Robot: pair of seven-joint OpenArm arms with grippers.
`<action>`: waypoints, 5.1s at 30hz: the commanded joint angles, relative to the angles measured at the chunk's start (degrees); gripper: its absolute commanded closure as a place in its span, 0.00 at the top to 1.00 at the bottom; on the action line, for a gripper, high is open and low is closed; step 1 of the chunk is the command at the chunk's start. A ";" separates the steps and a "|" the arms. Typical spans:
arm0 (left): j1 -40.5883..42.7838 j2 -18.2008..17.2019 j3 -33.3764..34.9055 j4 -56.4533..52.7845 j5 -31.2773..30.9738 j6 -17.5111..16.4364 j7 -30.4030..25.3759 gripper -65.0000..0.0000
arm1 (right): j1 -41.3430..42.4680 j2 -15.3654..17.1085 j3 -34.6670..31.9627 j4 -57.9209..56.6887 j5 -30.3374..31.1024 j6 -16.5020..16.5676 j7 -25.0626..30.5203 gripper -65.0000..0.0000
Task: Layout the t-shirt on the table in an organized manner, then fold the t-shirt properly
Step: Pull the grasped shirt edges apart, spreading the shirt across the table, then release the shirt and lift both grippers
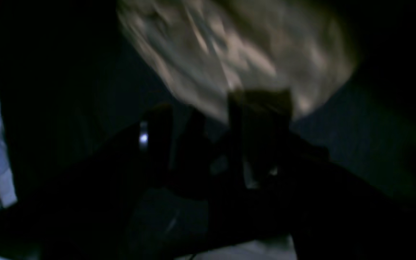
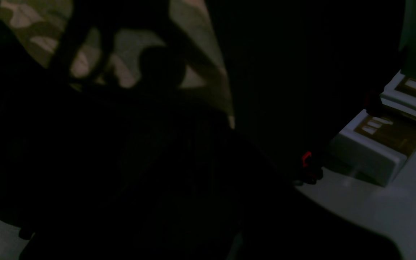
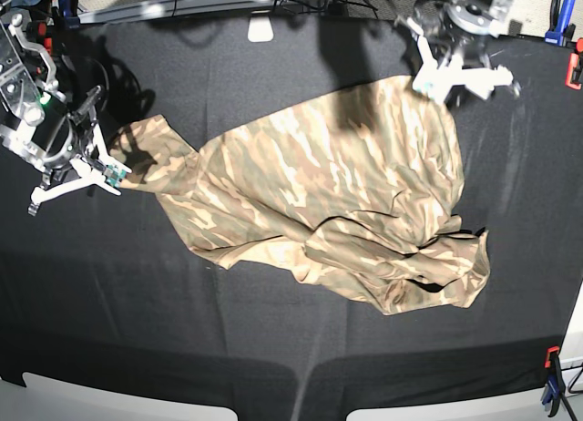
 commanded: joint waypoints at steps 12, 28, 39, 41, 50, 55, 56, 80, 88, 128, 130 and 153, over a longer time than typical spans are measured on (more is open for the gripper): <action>-0.22 -0.02 -0.07 -2.54 -3.21 1.31 -4.55 0.45 | 0.81 1.42 0.74 0.74 -1.09 -0.42 0.31 0.00; -5.53 -0.04 -0.07 -2.82 -10.14 4.09 2.89 0.45 | 0.81 1.42 0.74 0.74 -1.09 -0.42 0.31 0.00; -5.55 -0.04 -0.07 -3.96 -10.19 4.09 2.36 0.39 | 0.81 1.42 0.74 0.74 -1.09 -0.42 0.33 0.00; -5.57 -0.04 -0.07 -5.25 -10.21 4.09 1.51 0.26 | 0.81 1.40 0.74 0.74 -1.09 -0.42 0.33 0.00; -7.04 -0.04 -0.07 -7.45 -8.39 4.11 -1.01 0.00 | 0.81 1.40 0.74 0.74 -1.07 -0.42 0.52 0.00; -8.66 -0.07 -0.07 -7.32 1.95 4.13 0.74 0.00 | 0.81 1.42 0.74 0.74 -1.09 -0.42 0.48 0.00; -9.03 -0.07 -0.07 -7.28 3.72 4.15 2.19 0.00 | 0.81 1.42 0.74 0.74 -1.09 -0.42 0.46 0.00; -10.34 -9.03 -0.15 -7.26 20.96 14.25 23.47 0.00 | 0.76 1.42 0.74 0.74 6.64 5.11 -3.10 0.00; -5.60 -7.48 0.00 -4.52 16.17 14.23 22.23 0.00 | 0.15 8.98 0.79 -1.01 6.14 6.93 -9.42 0.00; 2.51 -7.52 -0.02 11.80 -4.68 9.53 22.71 0.50 | 2.05 18.38 0.79 -4.26 -0.39 -6.03 -7.76 0.39; 2.16 -7.50 -0.02 11.82 -2.27 9.53 21.35 0.50 | 3.56 18.36 0.79 -4.26 -3.65 -10.14 -5.22 0.39; -17.57 -7.50 -0.02 9.75 -15.45 19.28 6.47 0.50 | 18.75 -23.17 0.79 -7.21 3.56 -12.94 22.21 0.38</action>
